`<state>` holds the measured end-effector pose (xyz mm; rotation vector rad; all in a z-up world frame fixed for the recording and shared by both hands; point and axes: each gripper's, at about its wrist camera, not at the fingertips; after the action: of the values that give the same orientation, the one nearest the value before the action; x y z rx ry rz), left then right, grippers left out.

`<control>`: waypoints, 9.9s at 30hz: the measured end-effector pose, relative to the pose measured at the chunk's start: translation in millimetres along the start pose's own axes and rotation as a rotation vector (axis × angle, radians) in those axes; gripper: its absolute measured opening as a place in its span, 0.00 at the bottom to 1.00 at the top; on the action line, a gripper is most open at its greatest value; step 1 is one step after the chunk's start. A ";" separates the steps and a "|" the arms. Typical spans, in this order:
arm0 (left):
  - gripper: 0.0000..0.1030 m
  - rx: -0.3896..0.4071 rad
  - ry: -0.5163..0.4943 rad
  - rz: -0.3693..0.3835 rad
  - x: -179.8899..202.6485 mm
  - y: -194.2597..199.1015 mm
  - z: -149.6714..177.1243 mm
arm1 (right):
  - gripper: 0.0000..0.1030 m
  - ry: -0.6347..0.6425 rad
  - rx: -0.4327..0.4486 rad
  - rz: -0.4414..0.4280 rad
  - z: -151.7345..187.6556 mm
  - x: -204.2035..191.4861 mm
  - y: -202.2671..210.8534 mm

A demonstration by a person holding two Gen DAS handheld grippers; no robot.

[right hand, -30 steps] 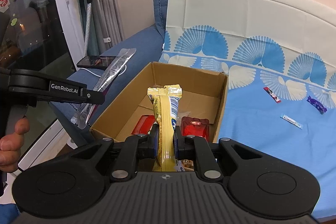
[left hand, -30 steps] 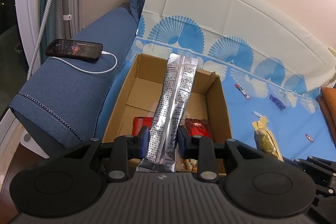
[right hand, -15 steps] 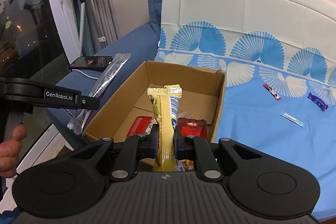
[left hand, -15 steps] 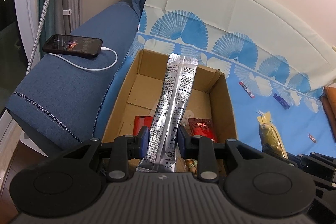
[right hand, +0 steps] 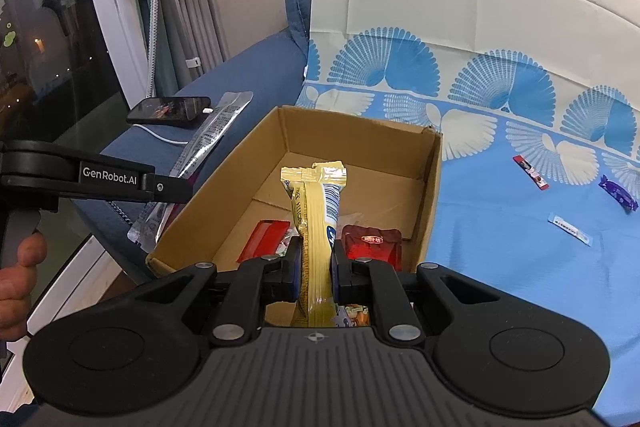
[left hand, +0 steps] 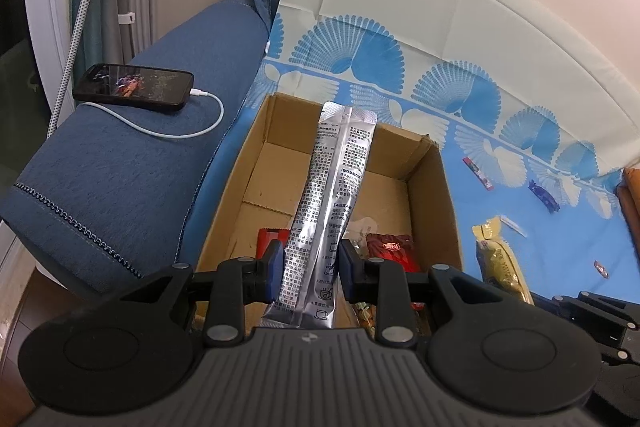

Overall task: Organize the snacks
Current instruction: 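Carry the silver packet and yellow bar over the box with both tools, then open both tools to drop the silver packet and yellow bar into the box, then lift both open tools away from the box and hold, then reach the left tool to the white-blue stick while the right tool reaches the red candy, then close the left tool on the white-blue stick while the right tool grips the red candy, then carry the white-blue stick and red candy over the box with both tools, then open both tools to drop the stick and candy into the box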

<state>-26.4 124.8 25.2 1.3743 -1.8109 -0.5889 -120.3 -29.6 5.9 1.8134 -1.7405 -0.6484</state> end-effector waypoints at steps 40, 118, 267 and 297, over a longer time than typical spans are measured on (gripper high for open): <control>0.94 -0.114 -0.040 -0.126 2.5 -122.2 -27.7 | 0.32 -0.101 -0.169 -0.016 -5.5 28.2 -116.2; 1.00 -0.007 -0.030 -0.102 2.6 16.8 28.9 | 1.00 -0.179 -0.016 0.047 28.0 -4.7 24.1; 0.01 -0.102 -0.107 0.108 38.8 -36.2 -30.0 | 0.10 -0.126 0.238 0.102 -32.9 45.8 -2.2; 0.03 -0.197 -0.084 -0.009 27.8 -103.3 -26.3 | 0.13 -0.110 0.070 0.015 -24.3 31.3 -73.8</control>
<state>52.2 68.7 -27.9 1.2411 -1.7612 -0.8183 -47.8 -58.1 -25.1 1.8411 -1.8677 -0.7010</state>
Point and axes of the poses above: each gripper's, at about its wrist camera, not at the fingertips, and y roughly against the way its jaws point, x to its right, z to its underside, and after that the axes turned 13 degrees about y, right-handed
